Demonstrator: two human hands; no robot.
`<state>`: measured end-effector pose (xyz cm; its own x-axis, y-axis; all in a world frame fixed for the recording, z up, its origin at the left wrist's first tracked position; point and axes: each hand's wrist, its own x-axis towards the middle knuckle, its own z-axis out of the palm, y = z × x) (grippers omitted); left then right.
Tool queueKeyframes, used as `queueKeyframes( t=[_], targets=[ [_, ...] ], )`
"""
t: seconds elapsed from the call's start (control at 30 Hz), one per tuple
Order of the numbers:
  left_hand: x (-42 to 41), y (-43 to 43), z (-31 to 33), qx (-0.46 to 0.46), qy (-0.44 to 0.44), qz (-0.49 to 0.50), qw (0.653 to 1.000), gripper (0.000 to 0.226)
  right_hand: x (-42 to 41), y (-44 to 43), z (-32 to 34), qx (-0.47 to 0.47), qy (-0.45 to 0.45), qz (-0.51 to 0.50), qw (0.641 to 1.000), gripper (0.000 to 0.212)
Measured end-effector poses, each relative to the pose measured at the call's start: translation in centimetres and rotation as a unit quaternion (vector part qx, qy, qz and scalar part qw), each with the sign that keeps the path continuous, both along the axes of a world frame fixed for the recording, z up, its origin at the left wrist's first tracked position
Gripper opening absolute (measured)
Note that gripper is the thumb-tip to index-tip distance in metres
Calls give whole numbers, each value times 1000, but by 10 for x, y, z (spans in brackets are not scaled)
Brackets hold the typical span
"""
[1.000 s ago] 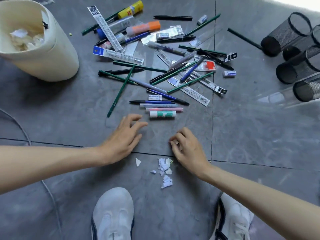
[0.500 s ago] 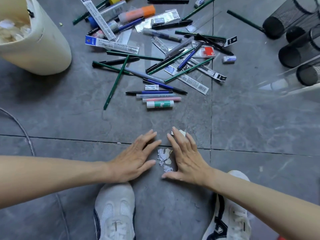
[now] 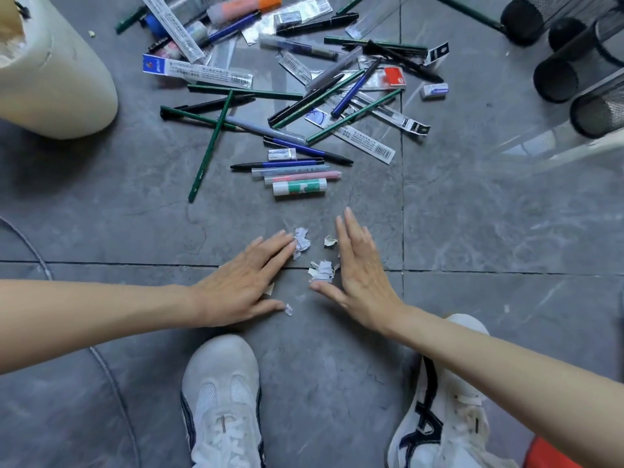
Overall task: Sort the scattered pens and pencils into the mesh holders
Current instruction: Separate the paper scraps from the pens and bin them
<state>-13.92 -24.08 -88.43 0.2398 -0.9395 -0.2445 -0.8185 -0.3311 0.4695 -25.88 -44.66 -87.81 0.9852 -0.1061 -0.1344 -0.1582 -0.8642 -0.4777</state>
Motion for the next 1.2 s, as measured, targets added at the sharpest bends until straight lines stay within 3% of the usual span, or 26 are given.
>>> queueKeyframes(
  t=[0.2,0.4,0.53,0.6,0.8,0.93,1.07,1.2],
  targets=[
    [10,-6,0,47,-83,-23,995,101,-14,-5,-9,-28,40,2,999,104],
    [32,-39,-3,15,-117,48,992,92,18,-9,-8,14,20,-139,990,87],
    [46,-35,1,-21,-121,-38,992,109,9,-14,-9,-47,25,-9,999,111],
    [52,-26,2,-17,-135,-86,987,111,4,-15,-11,-57,38,-2,998,118],
    [68,-19,3,13,-130,0,991,92,23,-28,-11,-16,19,-132,991,92],
    [59,-39,-1,-28,-121,15,992,80,13,-41,-4,-18,18,-32,999,92],
    [45,-46,-1,-73,-117,-72,988,101,-4,-51,-5,-85,52,65,993,108],
    [21,-35,-6,-56,-147,-145,977,113,11,-46,-9,-104,49,-19,993,108]
  ],
)
